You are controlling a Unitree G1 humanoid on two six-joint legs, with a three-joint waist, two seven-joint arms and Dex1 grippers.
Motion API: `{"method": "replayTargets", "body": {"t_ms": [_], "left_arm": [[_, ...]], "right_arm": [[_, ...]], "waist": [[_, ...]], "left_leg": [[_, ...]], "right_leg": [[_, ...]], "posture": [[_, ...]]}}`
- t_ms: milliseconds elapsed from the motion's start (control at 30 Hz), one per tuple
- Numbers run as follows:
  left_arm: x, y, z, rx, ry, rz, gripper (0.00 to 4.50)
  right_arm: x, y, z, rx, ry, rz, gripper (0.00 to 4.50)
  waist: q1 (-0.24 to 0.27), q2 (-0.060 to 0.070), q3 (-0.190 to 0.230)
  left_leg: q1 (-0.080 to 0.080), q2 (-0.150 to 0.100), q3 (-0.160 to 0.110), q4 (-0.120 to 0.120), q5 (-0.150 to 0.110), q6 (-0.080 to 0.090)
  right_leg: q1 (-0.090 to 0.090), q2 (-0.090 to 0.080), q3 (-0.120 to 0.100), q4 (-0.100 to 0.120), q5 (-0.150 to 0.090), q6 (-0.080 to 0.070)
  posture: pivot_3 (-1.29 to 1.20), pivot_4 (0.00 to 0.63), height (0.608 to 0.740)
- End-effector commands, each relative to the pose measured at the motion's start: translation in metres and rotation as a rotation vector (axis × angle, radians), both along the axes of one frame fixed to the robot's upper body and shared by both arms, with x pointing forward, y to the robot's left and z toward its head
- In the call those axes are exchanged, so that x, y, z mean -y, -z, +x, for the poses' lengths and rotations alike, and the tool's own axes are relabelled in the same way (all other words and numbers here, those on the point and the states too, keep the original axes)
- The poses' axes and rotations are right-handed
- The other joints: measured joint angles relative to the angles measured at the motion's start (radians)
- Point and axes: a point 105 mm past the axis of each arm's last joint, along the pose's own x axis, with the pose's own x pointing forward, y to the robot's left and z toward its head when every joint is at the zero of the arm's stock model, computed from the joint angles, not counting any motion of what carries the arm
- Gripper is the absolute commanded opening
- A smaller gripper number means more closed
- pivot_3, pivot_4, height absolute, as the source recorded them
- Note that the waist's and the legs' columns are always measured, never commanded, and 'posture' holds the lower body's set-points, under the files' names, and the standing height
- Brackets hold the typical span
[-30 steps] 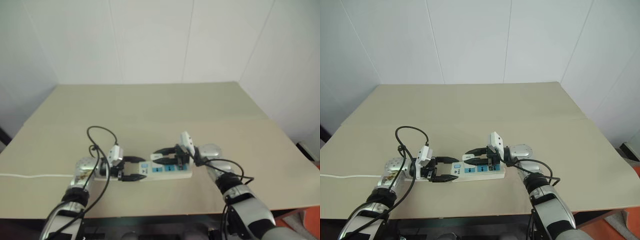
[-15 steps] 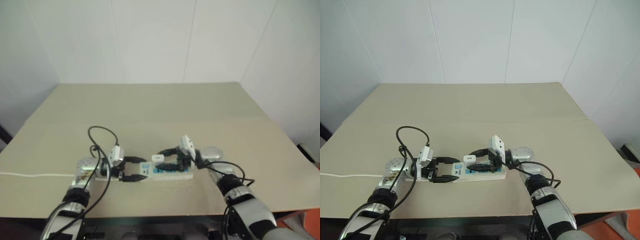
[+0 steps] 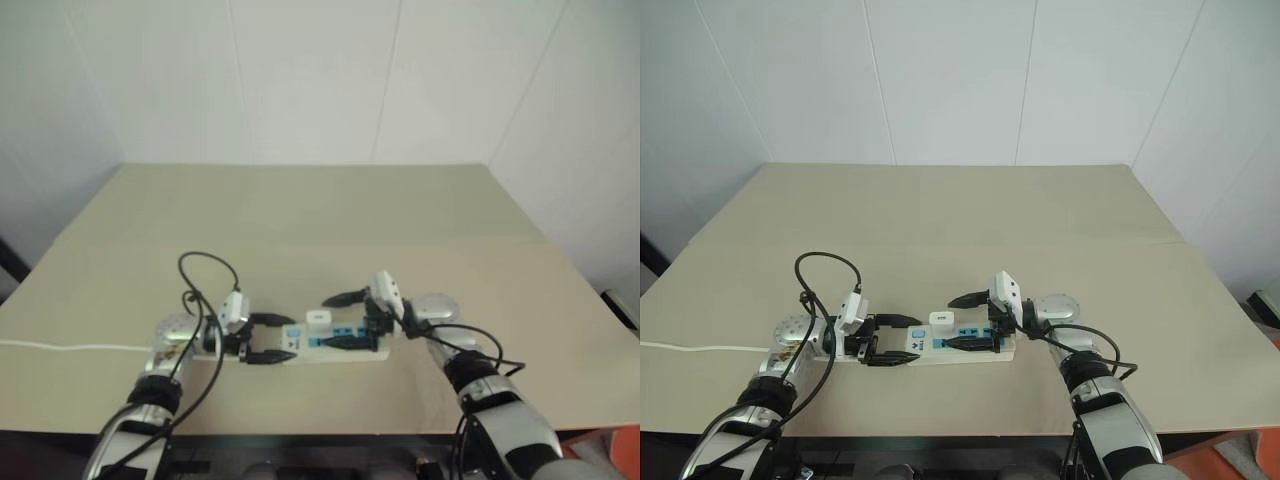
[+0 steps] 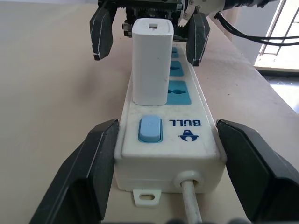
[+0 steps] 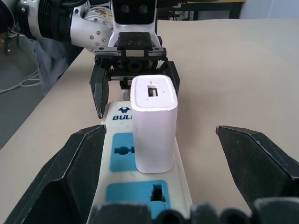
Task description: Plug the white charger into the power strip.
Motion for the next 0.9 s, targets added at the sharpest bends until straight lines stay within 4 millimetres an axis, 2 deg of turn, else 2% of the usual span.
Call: {"method": "replayTargets", "body": {"t_ms": [33,100,300,367,467,600,667,767,900], "left_arm": [[0.005,-0.001,-0.005,-0.037,0.041,-0.02,4.34],[0.005,-0.007,-0.007,-0.044,0.058,-0.037,4.48],[0.005,-0.035,-0.01,-0.023,0.074,-0.11,4.48],[0.002,-0.039,-0.011,-0.007,0.066,-0.11,4.48],[-0.008,-0.057,-0.019,-0.074,0.083,-0.156,4.48],[-0.019,-0.074,-0.02,-0.102,0.081,-0.183,4.48],[-0.022,-0.076,-0.018,-0.087,0.068,-0.177,4.48],[-0.035,-0.078,-0.012,-0.05,0.002,-0.132,4.48],[-0.055,-0.069,-0.015,-0.05,-0.036,0.005,4.48]], "right_arm": [[0.011,0.031,-0.013,-0.104,-0.008,-0.088,4.5],[0.012,0.03,-0.014,-0.103,-0.011,-0.088,4.5],[0.015,0.027,-0.014,-0.093,-0.027,-0.101,4.5],[0.016,0.023,-0.013,-0.077,-0.028,-0.093,4.5],[0.02,0.01,-0.013,0.009,-0.016,-0.073,4.5],[0.035,-0.021,-0.008,0.155,0.012,-0.051,4.5],[0.043,-0.035,-0.005,0.203,0.038,-0.036,4.5],[0.077,-0.065,-0.007,0.295,0.082,-0.077,4.5],[0.114,-0.082,-0.018,0.303,0.112,-0.222,4.5]], "waist": [[-0.002,-0.001,0.001],[-0.001,-0.003,0.001],[-0.003,-0.005,0.003],[-0.003,-0.005,0.004],[-0.005,-0.006,0.01],[0.001,-0.005,0.025],[0.002,-0.003,0.029],[0.003,-0.002,0.038],[0.002,-0.002,0.04]], "left_leg": [[-0.002,0.0,0.0,0.0,0.0,0.0],[-0.009,0.0,0.0,0.001,0.003,0.005],[-0.012,0.0,0.0,-0.002,0.003,0.005],[-0.013,0.0,0.0,-0.003,0.003,0.005],[-0.013,0.0,0.0,-0.003,0.003,0.005],[-0.014,0.0,0.0,-0.002,0.003,0.005],[-0.016,0.0,0.0,-0.001,0.003,0.005],[-0.021,-0.001,0.0,0.0,0.003,0.005],[-0.031,-0.001,0.0,-0.002,0.003,0.005]], "right_leg": [[-0.001,0.0,0.001,0.0,0.0,0.0],[-0.005,0.001,0.001,0.001,0.0,0.0],[-0.01,0.002,0.001,0.003,0.004,0.0],[-0.01,0.002,0.001,0.003,0.004,0.0],[-0.011,0.002,0.001,0.003,0.004,0.0],[-0.011,0.002,0.0,0.003,0.0,0.006],[-0.012,0.001,0.0,0.002,0.0,0.006],[-0.017,0.001,0.0,0.002,0.004,0.001],[-0.027,0.002,0.0,0.002,0.005,0.002]], "posture": [[0.0,0.15,0.74],[0.0,0.15,0.74],[0.0,0.15,0.74],[0.0,0.15,0.74],[0.0,0.15,0.74],[0.0,0.15,0.74],[0.0,0.15,0.74],[0.0,0.15,0.74],[0.0,0.15,0.74]]}}
